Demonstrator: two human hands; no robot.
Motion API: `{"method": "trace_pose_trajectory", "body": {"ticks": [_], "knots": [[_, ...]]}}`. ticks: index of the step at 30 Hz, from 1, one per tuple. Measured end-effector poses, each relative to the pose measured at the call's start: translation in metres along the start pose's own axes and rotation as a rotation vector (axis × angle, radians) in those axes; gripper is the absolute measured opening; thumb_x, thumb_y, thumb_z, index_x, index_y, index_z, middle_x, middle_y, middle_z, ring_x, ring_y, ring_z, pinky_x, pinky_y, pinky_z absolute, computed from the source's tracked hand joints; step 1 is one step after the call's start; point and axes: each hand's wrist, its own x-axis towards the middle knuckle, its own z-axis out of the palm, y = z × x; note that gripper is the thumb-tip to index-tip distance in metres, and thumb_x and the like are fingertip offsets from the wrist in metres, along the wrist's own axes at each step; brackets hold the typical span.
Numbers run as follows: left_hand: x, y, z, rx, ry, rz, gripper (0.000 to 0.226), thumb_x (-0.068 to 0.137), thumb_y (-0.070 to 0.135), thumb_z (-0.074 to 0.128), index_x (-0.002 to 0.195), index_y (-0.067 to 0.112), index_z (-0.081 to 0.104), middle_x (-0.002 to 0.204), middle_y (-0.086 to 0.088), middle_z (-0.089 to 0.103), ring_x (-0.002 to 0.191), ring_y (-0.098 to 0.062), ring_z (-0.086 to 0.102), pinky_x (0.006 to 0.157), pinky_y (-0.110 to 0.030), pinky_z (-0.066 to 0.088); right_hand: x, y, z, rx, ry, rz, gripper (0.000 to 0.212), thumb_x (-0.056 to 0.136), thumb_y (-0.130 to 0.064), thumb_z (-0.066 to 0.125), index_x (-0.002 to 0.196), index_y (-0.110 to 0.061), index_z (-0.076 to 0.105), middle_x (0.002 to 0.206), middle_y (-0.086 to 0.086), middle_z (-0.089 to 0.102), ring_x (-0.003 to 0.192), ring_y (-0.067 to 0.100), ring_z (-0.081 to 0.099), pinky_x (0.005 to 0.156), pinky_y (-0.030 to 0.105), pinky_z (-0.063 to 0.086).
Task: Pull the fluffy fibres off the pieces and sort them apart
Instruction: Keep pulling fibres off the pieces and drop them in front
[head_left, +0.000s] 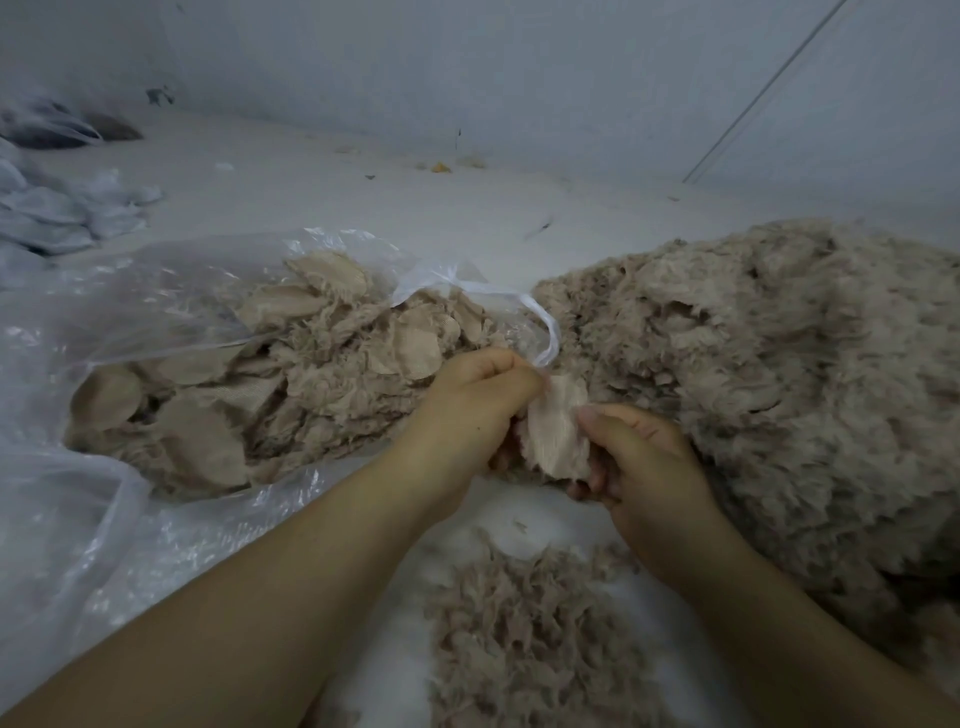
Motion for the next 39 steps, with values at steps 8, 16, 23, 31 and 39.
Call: {"method": "trace_pose_trajectory", "body": {"ticks": [8,16,23,31,39], "knots": [[-0.003,-0.003,0.004,-0.069,0.049,0.000,0.025,0.093,0.008,0.061,0.070,-0.002,0.067,0.053,-0.008,0.058,0.042,-0.014,0.050,0.040,-0.021,0.042,-0.003,0.002,-0.002,-0.068,-0.038,-0.041,0.037,0.081,-0.038,0.064,0.062,-0.006,0.062,0.052,0.004,0.046,0.047,0.013,0.040,0.046,0.024,0.037],[0.004,-0.001,-0.010,0.101,0.016,-0.056,0.045,0.086,0.041,0.068,0.061,0.005,0.063,0.045,-0.012,0.054,0.031,-0.018,0.037,0.035,-0.016,0.027,-0.003,-0.004,0.002,0.077,0.023,-0.028,0.040,0.078,-0.040,0.059,0.044,-0.020,0.051,0.044,-0.002,0.039,0.044,0.011,0.039,0.045,0.021,0.041],[0.002,-0.003,-0.004,0.129,-0.050,-0.057,0.028,0.091,0.013,0.066,0.066,0.006,0.056,0.046,-0.008,0.056,0.030,-0.014,0.038,0.035,-0.015,0.026,-0.005,-0.005,0.002,-0.038,-0.048,-0.055,0.026,0.080,-0.036,0.075,0.063,-0.017,0.071,0.051,0.000,0.048,0.047,0.008,0.043,0.048,0.021,0.042],[0.016,-0.004,-0.027,0.176,0.480,0.349,0.027,0.087,-0.005,0.054,0.076,0.019,0.059,0.043,0.003,0.045,0.038,-0.017,0.040,0.038,-0.020,0.033,0.001,0.001,0.000,-0.087,-0.009,-0.038,0.031,0.097,-0.013,0.055,0.067,-0.005,0.060,0.046,-0.012,0.052,0.044,0.003,0.046,0.049,0.020,0.044],[0.020,-0.004,-0.057,1.694,0.482,0.156,0.019,0.076,0.003,0.057,0.093,0.006,0.067,0.101,-0.015,0.059,0.099,-0.036,0.055,0.067,-0.038,0.043,-0.001,0.000,0.001,-0.081,0.028,-0.009,0.029,0.095,-0.012,0.058,0.076,-0.023,0.078,0.045,-0.007,0.043,0.045,0.005,0.047,0.052,0.020,0.047]]}}
